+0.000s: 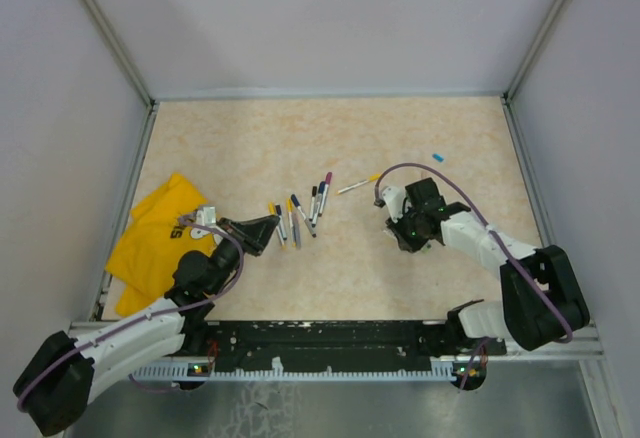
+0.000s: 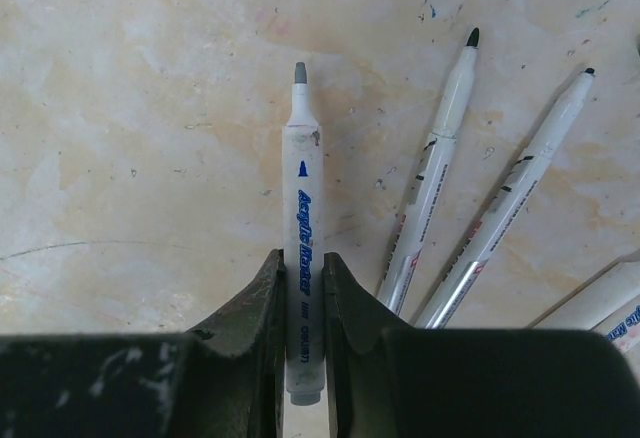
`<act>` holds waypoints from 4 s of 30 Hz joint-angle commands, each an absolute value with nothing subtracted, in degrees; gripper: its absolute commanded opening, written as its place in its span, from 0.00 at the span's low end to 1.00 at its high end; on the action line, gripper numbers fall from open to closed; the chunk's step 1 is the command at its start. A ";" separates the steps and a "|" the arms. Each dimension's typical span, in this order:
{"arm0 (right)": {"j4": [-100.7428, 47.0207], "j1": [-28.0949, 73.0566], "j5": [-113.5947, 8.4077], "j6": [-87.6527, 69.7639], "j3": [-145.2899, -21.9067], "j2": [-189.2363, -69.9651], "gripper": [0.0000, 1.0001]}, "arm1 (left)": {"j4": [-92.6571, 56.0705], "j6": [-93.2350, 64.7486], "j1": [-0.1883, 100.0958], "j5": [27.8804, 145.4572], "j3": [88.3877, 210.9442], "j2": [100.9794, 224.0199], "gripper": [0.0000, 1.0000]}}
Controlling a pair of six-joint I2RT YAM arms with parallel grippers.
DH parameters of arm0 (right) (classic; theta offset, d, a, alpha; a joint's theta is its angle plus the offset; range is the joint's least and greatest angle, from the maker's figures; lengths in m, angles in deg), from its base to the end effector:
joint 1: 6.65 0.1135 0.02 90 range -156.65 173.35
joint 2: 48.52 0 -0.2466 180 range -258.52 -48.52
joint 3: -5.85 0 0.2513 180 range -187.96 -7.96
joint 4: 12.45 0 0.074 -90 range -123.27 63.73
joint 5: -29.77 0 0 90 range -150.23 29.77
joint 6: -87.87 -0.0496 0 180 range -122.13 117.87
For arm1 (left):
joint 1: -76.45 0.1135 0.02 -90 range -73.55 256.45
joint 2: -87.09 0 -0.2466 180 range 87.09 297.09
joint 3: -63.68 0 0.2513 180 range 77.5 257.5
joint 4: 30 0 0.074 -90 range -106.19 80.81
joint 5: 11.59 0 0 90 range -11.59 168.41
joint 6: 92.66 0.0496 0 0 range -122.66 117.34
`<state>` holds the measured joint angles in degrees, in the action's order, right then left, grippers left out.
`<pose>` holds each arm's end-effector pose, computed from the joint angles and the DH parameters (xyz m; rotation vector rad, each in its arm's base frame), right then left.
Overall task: Open the pen caps
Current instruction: Place the pen at the center of the board, then place the pen cap at the center of the board.
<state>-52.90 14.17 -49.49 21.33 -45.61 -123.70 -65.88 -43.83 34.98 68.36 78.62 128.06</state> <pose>0.2215 0.0941 0.1403 -1.0625 2.4583 0.2375 0.1411 -0.1131 0.1859 -0.1509 1.4812 -1.0643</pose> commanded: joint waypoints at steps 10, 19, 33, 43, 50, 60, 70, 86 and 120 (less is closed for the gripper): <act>-53.07 13.71 -50.36 20.72 -48.83 -124.35 0.22 | -66.24 -44.82 35.21 70.44 78.14 128.62 0.00; -53.41 13.66 -50.14 20.72 -49.10 -124.08 0.29 | -67.80 -45.33 35.19 72.36 79.05 131.66 0.00; -54.95 13.68 -49.90 22.01 -51.21 -121.38 0.33 | -69.38 -44.73 35.14 79.91 82.50 138.05 0.00; -55.14 13.66 -50.95 22.65 -51.96 -118.27 0.37 | -72.15 -45.97 35.09 84.02 84.86 144.89 0.00; -54.90 13.66 -50.88 22.83 -52.00 -115.76 0.39 | -72.85 -46.17 34.12 86.46 87.61 150.20 0.00; -54.93 13.61 -50.90 23.09 -52.17 -113.52 0.39 | -69.44 -42.97 27.16 81.42 94.49 159.42 0.00; -53.53 10.72 -53.75 22.40 -51.82 -110.51 0.39 | -55.10 -39.13 23.41 78.30 108.79 171.11 0.00; -52.64 5.42 -54.26 21.62 -51.56 -107.91 0.39 | -26.66 -26.69 23.39 75.83 141.07 194.19 0.03; -52.64 4.91 -52.71 21.95 -51.12 -107.71 0.38 | -21.48 -6.29 26.50 70.88 151.72 193.75 0.69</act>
<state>-54.63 5.54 -53.23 22.05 -49.33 -109.05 -15.13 -15.02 25.12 70.94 154.36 200.52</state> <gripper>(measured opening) 0.384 0.653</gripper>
